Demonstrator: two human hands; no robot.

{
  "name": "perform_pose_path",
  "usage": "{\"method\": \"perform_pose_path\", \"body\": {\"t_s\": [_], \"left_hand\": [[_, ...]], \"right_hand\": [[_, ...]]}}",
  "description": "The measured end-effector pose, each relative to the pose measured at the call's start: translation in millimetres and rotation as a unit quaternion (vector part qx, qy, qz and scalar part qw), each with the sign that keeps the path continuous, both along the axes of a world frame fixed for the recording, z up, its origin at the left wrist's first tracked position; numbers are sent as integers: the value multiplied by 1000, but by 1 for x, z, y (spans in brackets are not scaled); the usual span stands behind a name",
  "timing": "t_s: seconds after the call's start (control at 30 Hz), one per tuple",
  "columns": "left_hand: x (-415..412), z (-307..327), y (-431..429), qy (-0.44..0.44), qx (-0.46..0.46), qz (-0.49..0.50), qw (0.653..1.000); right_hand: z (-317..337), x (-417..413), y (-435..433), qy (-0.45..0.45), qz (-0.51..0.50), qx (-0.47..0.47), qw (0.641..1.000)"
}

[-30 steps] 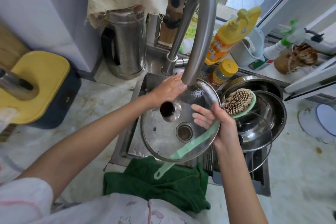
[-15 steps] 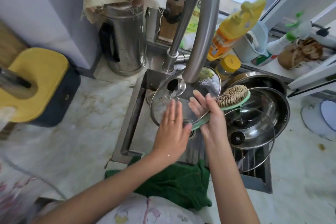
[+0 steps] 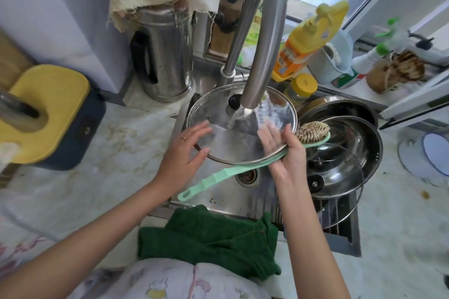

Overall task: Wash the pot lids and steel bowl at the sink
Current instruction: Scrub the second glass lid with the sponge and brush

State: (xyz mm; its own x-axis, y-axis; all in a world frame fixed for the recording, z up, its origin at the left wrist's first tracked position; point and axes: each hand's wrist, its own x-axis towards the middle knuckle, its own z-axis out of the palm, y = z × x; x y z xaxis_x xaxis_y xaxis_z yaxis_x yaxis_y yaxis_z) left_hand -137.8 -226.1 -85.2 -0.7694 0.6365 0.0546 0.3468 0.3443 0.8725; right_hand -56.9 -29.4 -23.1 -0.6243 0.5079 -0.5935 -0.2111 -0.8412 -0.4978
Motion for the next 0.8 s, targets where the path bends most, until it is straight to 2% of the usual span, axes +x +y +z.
{"method": "perform_pose_path", "body": {"t_s": [0.07, 0.23, 0.37, 0.5, 0.57, 0.6, 0.63, 0.67, 0.7, 0.77, 0.8], "left_hand": [[-10, -2, 4, -34, -32, 33, 998], [-50, -3, 38, -50, -89, 18, 995], [-76, 0, 67, -143, -124, 110, 976], [-33, 0, 81, -116, -169, 114, 972], [3, 8, 81, -167, -125, 64, 976], [16, 16, 75, -266, -61, 31, 961], [23, 22, 67, -400, 17, 12, 916], [21, 25, 57, -526, 86, 1, 846], [16, 26, 44, -605, 134, -12, 784], [5, 32, 25, -682, 170, -10, 712], [1, 38, 21, -709, 177, -3, 683]], "right_hand": [[0, -1, -4, -1, -5, -12, 1000], [2, 6, -8, -1, -10, 8, 1000], [3, 8, -15, 3, 9, 51, 999], [0, 2, -16, -8, 24, 114, 993], [-2, -2, -20, -24, 44, 168, 985], [-4, -2, -21, -37, 55, 209, 976], [-6, 0, -22, -52, 71, 251, 964], [-6, 2, -24, -76, 89, 303, 946], [-6, 4, -26, -102, 115, 350, 924], [-5, 11, -30, -153, 168, 474, 851], [-7, 16, -31, -173, 193, 555, 790]]}}
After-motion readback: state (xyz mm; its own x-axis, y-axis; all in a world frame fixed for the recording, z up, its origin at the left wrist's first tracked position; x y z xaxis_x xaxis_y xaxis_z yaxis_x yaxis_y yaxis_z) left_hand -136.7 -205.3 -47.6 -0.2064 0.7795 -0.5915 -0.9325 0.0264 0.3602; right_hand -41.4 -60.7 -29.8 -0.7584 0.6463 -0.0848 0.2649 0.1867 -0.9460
